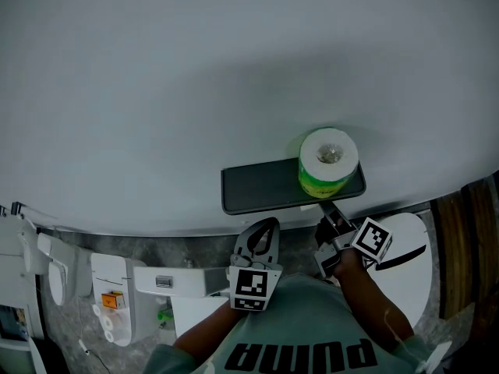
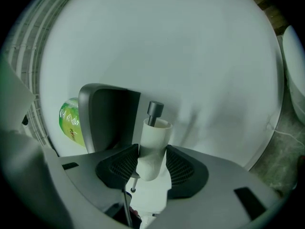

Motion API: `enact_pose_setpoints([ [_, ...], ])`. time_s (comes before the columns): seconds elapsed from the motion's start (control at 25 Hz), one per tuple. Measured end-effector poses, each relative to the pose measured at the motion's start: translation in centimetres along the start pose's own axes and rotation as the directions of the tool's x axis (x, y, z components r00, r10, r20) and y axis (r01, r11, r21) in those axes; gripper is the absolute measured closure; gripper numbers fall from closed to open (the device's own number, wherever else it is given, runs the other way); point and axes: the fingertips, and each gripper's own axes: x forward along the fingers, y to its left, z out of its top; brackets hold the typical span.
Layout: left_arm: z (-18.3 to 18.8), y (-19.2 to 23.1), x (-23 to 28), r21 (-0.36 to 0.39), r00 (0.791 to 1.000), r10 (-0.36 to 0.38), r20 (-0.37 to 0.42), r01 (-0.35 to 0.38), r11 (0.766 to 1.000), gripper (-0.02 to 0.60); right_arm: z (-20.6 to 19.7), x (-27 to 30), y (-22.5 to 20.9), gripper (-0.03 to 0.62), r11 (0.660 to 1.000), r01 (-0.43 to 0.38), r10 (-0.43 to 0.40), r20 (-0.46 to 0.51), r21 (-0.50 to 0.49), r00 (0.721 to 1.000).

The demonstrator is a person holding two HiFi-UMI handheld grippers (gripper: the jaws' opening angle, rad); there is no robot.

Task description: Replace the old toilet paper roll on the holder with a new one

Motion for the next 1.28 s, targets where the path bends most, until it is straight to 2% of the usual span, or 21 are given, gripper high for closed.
enact_pose_setpoints([
  [0.56, 0.0, -1.0, 0.7, -0.007, 1.0, -0.017, 0.005, 0.017, 1.0, 0.577, 1.7, -1.3, 0.4, 0.414, 0.998, 0.023, -0.019, 0.065, -0.056, 0.998],
  [1.28, 0.5, -4.6, 3.4, -0.018, 0.998, -0.068, 0.0, 0.068, 0.998, 0.577, 5.7, -4.1, -1.0, 0.416, 0.995, 0.077, -0.07, 0.126, -0.056, 0.99],
])
